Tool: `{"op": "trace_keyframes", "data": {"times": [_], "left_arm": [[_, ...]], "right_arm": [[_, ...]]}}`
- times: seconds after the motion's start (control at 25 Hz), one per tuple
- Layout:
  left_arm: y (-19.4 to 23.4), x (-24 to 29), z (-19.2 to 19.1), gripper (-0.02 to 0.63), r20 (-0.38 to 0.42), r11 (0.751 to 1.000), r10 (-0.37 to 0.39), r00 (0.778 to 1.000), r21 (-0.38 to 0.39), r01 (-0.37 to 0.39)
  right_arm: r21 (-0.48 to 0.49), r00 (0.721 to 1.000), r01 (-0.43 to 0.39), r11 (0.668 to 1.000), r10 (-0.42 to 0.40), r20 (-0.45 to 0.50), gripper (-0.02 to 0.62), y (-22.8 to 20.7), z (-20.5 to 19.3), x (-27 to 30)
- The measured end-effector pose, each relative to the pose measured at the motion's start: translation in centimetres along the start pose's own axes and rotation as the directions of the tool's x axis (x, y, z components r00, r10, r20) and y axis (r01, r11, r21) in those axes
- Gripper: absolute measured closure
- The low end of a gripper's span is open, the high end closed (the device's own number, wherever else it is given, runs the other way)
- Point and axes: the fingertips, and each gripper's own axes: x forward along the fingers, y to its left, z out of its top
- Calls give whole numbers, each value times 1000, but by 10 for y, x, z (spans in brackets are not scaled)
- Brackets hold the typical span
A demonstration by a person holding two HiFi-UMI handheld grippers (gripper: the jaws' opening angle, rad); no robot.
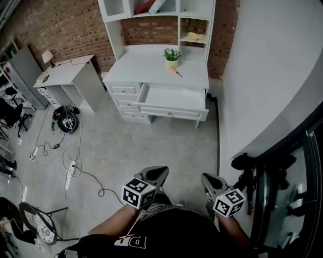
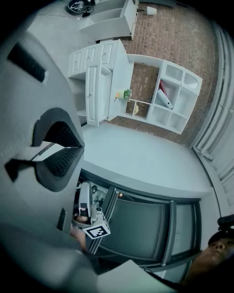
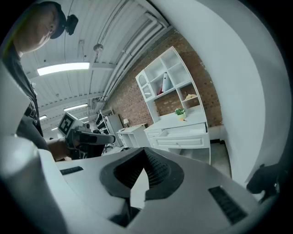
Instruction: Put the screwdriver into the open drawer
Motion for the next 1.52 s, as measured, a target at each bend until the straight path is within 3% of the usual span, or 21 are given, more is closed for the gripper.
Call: {"op": "trace_keyframes", "data": {"times": [0.64, 1.52], "left_arm": [[-19, 2, 2, 588, 7, 1000, -19, 1000, 1, 19], [-12, 17, 6, 588, -11, 1000, 18, 1000, -11, -18]], "right_arm": [[21, 998, -45, 999, 44, 48, 592, 13, 5, -14], [47, 998, -63, 997, 63, 12, 592, -11, 5, -6]]}}
